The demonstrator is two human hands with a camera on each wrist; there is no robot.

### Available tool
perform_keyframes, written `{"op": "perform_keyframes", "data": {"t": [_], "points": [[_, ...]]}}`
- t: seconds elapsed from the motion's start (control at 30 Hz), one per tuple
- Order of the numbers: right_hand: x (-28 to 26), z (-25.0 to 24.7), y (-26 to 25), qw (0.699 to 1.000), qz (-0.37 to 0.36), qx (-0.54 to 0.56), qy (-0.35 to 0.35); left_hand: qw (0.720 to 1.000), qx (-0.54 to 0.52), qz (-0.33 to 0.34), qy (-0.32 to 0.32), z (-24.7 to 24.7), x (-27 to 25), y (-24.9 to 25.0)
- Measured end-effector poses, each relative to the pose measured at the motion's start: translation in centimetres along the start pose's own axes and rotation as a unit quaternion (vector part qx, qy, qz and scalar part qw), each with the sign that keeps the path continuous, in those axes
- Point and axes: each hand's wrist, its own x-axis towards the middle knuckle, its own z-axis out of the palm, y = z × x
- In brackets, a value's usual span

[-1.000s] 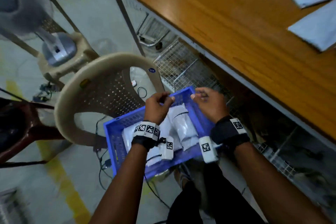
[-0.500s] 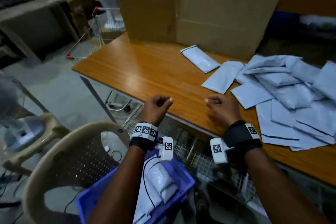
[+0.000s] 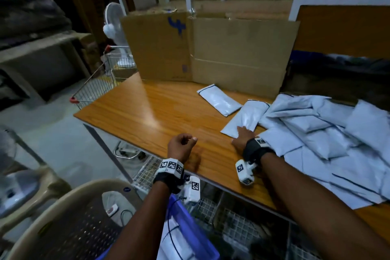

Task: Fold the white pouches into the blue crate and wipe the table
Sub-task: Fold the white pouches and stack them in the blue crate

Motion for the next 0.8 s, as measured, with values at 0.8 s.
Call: {"op": "perform_keyframes", "data": {"t": [0.8], "points": [[-11.5,2.4,2.9,0.973,-0.082,0.208,0.053,0.988,0.039,-0.11,-0.101,5.5,-2.5,0.9]]}}
